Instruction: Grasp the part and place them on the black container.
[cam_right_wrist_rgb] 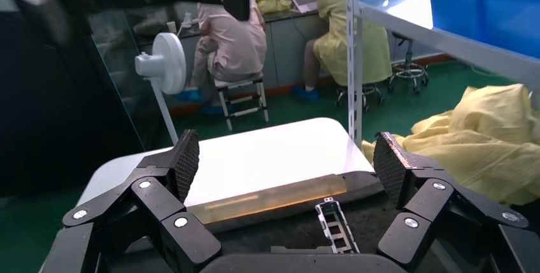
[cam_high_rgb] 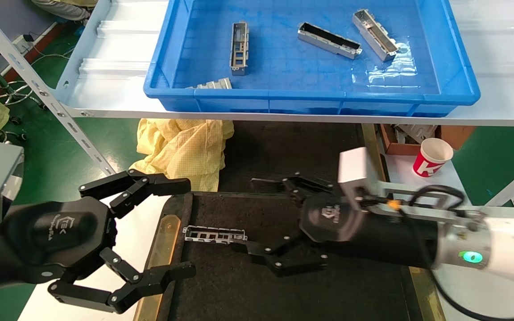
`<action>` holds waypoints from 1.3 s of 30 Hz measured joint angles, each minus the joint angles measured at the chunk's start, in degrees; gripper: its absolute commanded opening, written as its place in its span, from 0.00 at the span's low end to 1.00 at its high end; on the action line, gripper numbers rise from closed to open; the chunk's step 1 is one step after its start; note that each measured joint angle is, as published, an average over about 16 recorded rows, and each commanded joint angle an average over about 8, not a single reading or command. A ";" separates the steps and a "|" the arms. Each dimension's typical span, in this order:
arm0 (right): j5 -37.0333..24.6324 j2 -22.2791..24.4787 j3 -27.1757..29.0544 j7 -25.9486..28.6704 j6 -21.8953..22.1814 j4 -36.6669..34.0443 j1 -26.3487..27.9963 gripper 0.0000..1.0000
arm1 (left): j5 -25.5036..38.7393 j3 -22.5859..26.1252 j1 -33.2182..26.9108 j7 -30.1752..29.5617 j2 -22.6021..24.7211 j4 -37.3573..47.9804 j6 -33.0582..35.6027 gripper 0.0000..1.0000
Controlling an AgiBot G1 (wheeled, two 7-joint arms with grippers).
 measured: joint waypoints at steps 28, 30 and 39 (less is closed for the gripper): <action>-1.73 16.85 25.96 10.98 -11.38 18.95 -12.53 1.00 | -0.01 0.00 0.01 0.00 -0.01 0.01 -0.01 1.00; -1.77 17.21 26.52 11.18 -11.63 19.35 -12.80 1.00 | -0.01 0.00 0.01 0.00 -0.01 0.01 -0.01 1.00; -1.83 17.19 26.47 11.18 -11.61 19.33 -12.80 1.00 | -0.01 0.00 0.02 0.00 -0.01 0.01 -0.02 1.00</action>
